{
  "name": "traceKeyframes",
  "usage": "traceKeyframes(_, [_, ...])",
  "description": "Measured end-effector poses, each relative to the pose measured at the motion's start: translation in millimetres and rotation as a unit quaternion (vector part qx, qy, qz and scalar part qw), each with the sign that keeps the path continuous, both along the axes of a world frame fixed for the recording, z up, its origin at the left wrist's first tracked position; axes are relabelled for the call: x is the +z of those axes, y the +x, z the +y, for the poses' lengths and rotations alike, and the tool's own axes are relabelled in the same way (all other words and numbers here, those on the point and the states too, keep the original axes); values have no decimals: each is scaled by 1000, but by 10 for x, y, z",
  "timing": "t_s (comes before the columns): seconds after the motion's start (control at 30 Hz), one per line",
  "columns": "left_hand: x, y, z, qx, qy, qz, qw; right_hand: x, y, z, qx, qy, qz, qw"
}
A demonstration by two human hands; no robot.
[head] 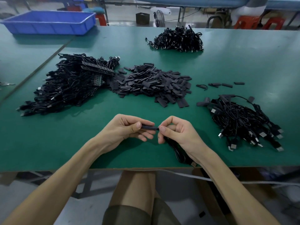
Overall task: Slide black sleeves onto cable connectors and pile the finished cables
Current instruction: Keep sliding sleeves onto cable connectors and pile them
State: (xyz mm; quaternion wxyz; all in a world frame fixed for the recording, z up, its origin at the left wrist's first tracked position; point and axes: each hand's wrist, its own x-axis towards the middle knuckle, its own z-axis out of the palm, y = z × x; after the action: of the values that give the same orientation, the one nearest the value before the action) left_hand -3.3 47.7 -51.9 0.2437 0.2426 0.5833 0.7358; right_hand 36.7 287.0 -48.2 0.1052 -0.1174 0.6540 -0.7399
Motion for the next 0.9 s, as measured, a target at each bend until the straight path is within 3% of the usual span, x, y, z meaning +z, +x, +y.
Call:
traceKeyframes(0.53, [30,23,29,0,-18,14,1000,-3,9,-13,-23,-4,-1,1000])
traceKeyframes(0.7, [-4,23,70,59,-29,14,998,-19,13,-48,0,20,16,1000])
traceKeyframes(0.9, [-5,-6,59,124,20,-15,992,-23,2,-62,-46,164,71,983])
